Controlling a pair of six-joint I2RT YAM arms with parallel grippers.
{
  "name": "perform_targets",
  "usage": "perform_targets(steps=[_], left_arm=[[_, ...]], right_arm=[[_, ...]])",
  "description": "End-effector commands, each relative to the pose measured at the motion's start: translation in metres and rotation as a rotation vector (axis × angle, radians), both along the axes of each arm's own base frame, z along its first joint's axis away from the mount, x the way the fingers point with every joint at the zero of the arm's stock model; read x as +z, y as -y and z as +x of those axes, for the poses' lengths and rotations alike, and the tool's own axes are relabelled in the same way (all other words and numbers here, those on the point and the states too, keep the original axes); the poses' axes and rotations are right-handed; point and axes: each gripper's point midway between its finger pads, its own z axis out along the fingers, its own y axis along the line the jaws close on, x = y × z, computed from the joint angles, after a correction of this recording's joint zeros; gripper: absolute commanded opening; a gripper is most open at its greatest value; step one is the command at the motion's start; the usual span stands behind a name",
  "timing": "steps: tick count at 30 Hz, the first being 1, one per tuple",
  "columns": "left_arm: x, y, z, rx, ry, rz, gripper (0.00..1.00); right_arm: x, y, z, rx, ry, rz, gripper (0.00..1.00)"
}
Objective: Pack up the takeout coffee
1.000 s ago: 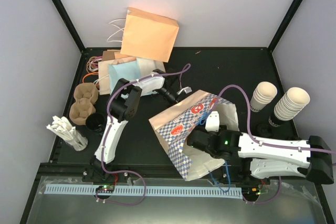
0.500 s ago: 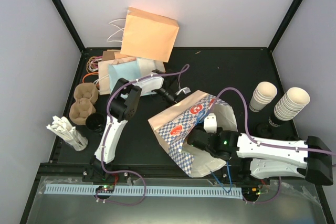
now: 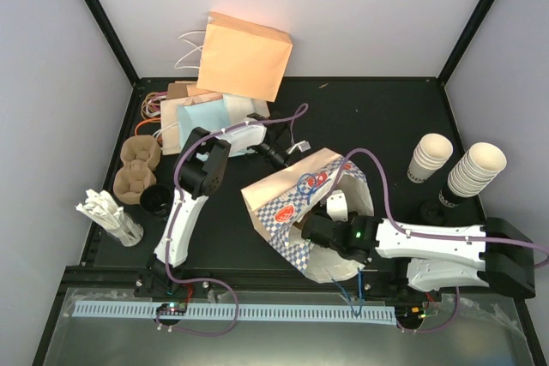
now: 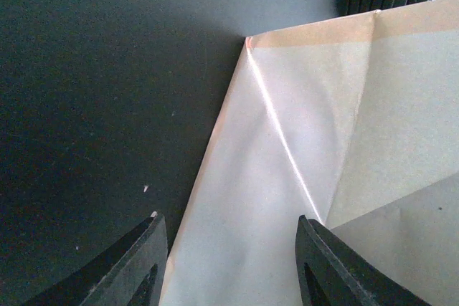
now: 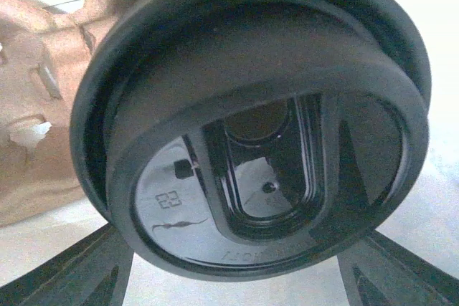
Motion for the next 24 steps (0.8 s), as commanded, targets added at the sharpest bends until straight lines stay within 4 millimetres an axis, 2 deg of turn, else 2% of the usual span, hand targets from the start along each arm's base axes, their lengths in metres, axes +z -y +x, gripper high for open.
perform_targets(steps=[1,8,13,20,24], left_arm=[[0.018,0.014,-0.018,-0.037,-0.055,-0.081,0.52],[0.017,0.016,-0.026,-0.056,-0.067,-0.084,0.52],[0.018,0.017,-0.028,-0.06,-0.065,-0.083,0.51],[0.023,0.015,-0.015,-0.029,-0.015,-0.063,0.61],[0.035,0.017,-0.001,-0.005,0.034,-0.084,0.72]], right_arm=[[-0.002,-0.018,0.005,0.044,-0.007,0.05,0.79],[0.002,-0.018,0.021,0.056,0.009,0.079,0.79],[0.001,-0.018,0.026,0.059,-0.005,0.036,0.79],[0.038,-0.009,0.023,0.099,0.019,0.02,0.78],[0.053,0.004,0.016,0.12,-0.003,-0.02,0.84]])
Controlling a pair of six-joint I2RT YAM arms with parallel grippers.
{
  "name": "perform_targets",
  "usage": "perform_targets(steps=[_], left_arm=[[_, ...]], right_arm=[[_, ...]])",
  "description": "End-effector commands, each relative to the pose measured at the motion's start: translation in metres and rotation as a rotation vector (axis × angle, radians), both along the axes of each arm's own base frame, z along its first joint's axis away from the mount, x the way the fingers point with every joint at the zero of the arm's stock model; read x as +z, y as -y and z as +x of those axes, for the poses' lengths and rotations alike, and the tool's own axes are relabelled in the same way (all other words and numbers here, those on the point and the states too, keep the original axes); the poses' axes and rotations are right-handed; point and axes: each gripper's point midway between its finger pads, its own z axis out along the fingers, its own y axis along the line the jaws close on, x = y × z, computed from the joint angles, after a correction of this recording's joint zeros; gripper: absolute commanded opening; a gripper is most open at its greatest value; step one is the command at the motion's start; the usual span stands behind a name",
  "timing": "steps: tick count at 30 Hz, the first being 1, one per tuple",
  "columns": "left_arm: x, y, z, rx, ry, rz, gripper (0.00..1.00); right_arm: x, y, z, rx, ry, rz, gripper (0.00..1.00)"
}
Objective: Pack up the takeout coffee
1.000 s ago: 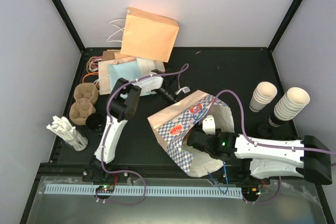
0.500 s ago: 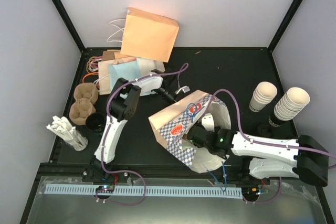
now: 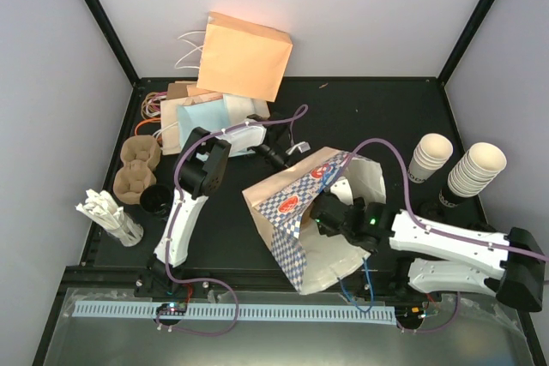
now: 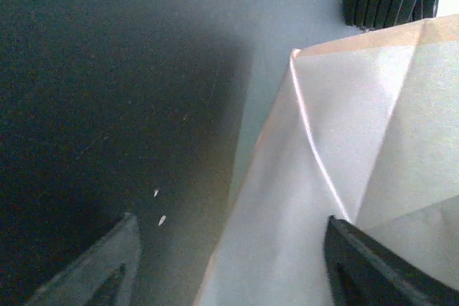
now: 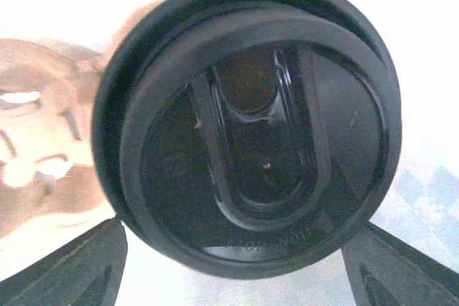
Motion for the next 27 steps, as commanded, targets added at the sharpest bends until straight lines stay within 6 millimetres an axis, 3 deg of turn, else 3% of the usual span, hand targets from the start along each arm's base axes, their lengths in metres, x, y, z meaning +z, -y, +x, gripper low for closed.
perform_targets(steps=[1,6,12,19,27], left_arm=[[0.043,0.019,0.0,-0.012,0.04,-0.1,0.77],[0.042,0.017,0.011,0.002,0.091,-0.056,0.98],[0.034,0.008,0.02,0.004,0.144,0.027,0.99],[0.02,-0.002,0.027,0.006,0.149,0.076,0.99],[0.04,-0.013,0.061,0.081,0.215,0.064,0.99]], right_arm=[[0.03,-0.004,-0.003,0.049,-0.007,0.024,0.86],[0.033,-0.012,-0.012,0.101,-0.091,-0.012,0.82],[0.027,-0.019,-0.012,0.139,-0.139,-0.106,0.87],[0.039,-0.026,-0.005,0.156,-0.134,-0.131,1.0],[0.043,-0.027,-0.013,0.183,-0.18,-0.109,1.0]])
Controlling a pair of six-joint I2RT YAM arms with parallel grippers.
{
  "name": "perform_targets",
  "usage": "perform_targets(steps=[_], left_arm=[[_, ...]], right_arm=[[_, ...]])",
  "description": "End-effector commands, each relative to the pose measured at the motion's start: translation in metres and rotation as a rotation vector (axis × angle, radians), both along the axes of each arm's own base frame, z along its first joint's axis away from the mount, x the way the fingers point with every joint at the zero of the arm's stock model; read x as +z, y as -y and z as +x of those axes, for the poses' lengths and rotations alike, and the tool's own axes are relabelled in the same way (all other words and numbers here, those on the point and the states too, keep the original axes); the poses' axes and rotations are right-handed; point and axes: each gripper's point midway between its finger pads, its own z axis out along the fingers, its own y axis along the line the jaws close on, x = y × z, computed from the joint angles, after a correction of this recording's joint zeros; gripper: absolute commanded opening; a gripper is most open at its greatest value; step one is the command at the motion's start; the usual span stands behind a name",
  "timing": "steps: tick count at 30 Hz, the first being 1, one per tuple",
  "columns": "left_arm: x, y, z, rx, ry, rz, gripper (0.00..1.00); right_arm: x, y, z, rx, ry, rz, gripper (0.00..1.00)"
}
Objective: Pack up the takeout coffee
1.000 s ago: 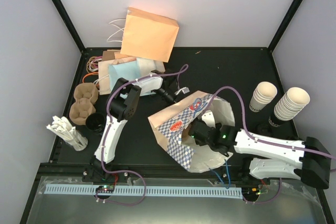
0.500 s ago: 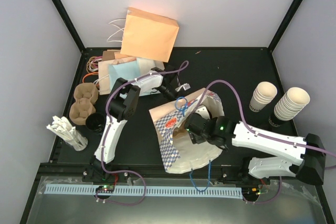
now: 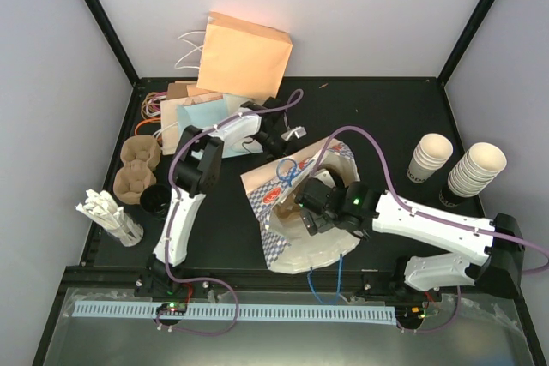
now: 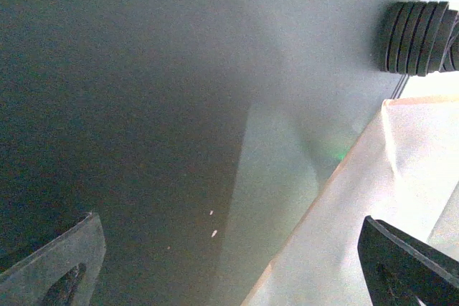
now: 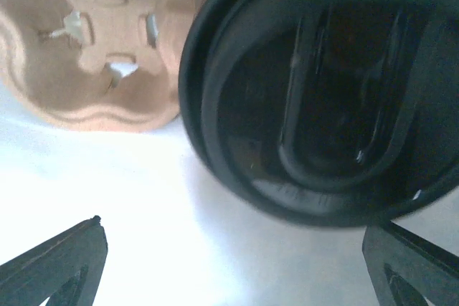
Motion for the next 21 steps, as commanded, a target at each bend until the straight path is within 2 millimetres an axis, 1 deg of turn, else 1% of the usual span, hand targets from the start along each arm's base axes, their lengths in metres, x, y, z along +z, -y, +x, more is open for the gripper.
perform_targets(steps=[1,5,8,11,14,17,21], left_arm=[[0.032,-0.004,0.02,0.036,0.064,-0.032,0.99],[0.034,-0.02,0.037,0.089,0.093,-0.008,0.99],[0.034,-0.028,0.046,0.111,0.117,0.003,0.99],[0.027,-0.026,0.042,0.092,0.074,-0.016,0.99],[0.018,-0.027,0.037,0.076,0.058,0.005,0.99],[0.017,-0.027,0.033,0.071,0.075,0.0,0.99],[0.016,-0.017,0.014,0.015,0.039,-0.036,0.99]], right_arm=[[0.004,0.003,-0.006,0.016,-0.039,0.006,1.0],[0.007,0.008,-0.009,0.004,-0.047,0.028,1.0],[0.015,0.011,-0.007,-0.011,-0.034,0.048,0.99],[0.026,0.013,0.0,-0.017,-0.01,0.056,0.99],[0.039,0.015,0.01,-0.022,0.011,0.059,0.99],[0.051,0.014,0.019,-0.022,0.028,0.071,0.98],[0.059,0.011,0.033,-0.018,0.05,0.061,0.98]])
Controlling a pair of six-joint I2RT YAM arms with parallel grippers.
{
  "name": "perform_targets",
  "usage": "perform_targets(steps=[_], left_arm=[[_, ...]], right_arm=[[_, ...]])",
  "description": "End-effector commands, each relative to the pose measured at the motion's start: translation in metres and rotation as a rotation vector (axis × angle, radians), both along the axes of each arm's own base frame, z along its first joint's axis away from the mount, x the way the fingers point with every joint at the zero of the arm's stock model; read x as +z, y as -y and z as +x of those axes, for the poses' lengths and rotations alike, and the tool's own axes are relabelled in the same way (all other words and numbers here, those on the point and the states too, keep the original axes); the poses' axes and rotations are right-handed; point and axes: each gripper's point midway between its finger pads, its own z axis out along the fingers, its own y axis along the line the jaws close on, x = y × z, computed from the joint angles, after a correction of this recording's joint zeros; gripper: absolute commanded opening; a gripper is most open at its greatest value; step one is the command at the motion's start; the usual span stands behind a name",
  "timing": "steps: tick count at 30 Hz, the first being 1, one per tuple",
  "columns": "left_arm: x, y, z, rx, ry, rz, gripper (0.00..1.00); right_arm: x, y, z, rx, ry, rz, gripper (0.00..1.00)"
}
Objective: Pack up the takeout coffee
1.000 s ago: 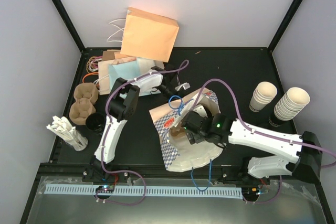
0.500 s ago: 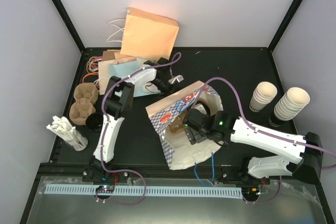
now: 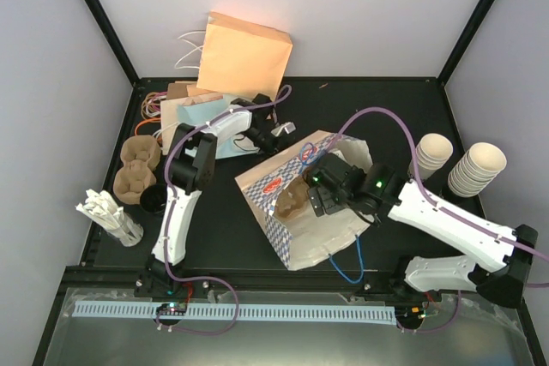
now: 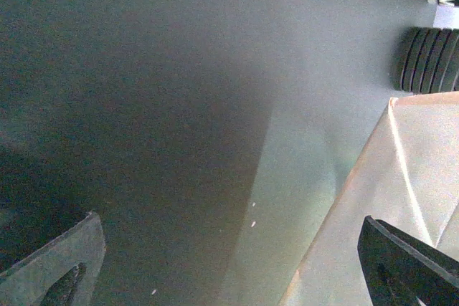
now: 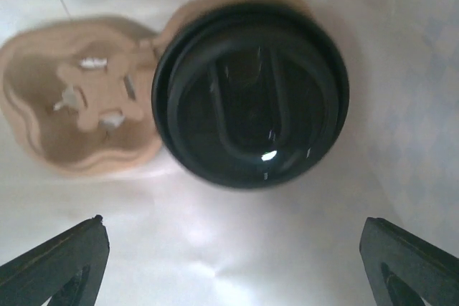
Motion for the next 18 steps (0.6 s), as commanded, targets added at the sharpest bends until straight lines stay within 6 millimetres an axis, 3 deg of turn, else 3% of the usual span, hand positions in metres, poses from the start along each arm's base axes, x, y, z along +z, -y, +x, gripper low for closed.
perform_targets(steps=[1,7,10,18], left_arm=[[0.017,0.017,-0.02,-0.079,0.001,-0.066,0.98],[0.002,0.029,-0.051,-0.146,-0.033,-0.031,0.97],[-0.002,0.034,-0.059,-0.151,0.019,0.015,0.97],[-0.017,0.009,-0.021,-0.113,0.39,0.422,0.99]], right_arm=[[0.013,-0.004,0.017,0.025,0.037,-0.021,0.97],[0.035,-0.014,0.036,0.032,0.075,-0.013,0.93],[0.033,-0.012,0.034,0.04,0.058,-0.024,0.92],[0.008,0.001,0.022,0.033,-0.033,-0.075,0.91]])
